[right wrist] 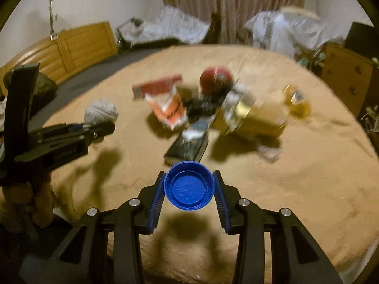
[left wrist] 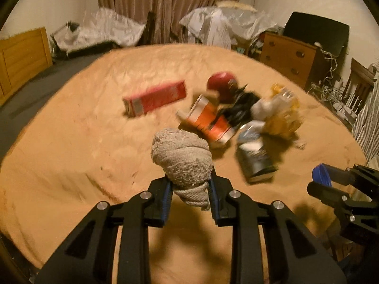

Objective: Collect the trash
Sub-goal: 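Grasp the blue bottle cap with the right tool while the left tool holds the cloth ball, then carry the blue cap and grey cloth ball over the white bucket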

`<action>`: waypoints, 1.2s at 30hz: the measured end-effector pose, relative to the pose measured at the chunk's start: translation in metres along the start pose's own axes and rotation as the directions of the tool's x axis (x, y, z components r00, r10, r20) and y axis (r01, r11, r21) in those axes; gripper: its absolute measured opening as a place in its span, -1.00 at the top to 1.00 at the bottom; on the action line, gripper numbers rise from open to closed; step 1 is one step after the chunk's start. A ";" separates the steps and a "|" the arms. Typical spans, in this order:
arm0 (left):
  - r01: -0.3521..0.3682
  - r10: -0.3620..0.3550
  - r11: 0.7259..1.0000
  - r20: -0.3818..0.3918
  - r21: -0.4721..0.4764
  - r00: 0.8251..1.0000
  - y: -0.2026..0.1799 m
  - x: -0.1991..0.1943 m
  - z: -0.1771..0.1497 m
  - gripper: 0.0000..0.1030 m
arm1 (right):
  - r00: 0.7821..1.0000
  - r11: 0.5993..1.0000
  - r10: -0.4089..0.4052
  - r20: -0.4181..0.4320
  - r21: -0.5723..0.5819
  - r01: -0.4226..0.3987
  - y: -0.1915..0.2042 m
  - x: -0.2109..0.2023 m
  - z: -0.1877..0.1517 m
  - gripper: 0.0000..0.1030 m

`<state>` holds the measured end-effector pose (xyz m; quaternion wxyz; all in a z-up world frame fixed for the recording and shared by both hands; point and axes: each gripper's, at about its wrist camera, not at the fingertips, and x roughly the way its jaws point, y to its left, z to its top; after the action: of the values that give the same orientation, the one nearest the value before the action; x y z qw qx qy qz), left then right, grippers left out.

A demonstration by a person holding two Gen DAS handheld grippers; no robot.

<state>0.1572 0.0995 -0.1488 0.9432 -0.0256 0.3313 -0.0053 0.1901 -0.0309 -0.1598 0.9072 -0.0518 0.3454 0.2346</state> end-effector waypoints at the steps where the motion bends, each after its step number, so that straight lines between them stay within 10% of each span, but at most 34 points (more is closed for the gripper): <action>1: -0.002 0.002 1.000 0.030 0.008 1.000 -0.008 -0.012 0.003 0.51 | 0.999 1.000 -0.012 0.030 0.002 0.012 -0.001 -0.011 0.002 0.20; 16: -0.059 0.048 0.998 0.318 0.025 0.947 -0.074 -0.113 0.019 0.51 | 0.935 0.993 -0.112 0.337 0.083 0.089 -0.011 -0.125 0.016 0.20; 36: 0.061 -0.094 0.991 0.314 0.116 0.945 -0.140 -0.115 0.034 0.51 | 0.903 0.964 -0.253 0.348 0.171 0.204 -0.059 -0.202 0.003 0.20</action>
<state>0.0892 -0.0353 -0.0434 0.9834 0.0102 0.1726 -0.0555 0.0877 -0.1612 -0.0297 0.9783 0.0121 0.1758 0.1088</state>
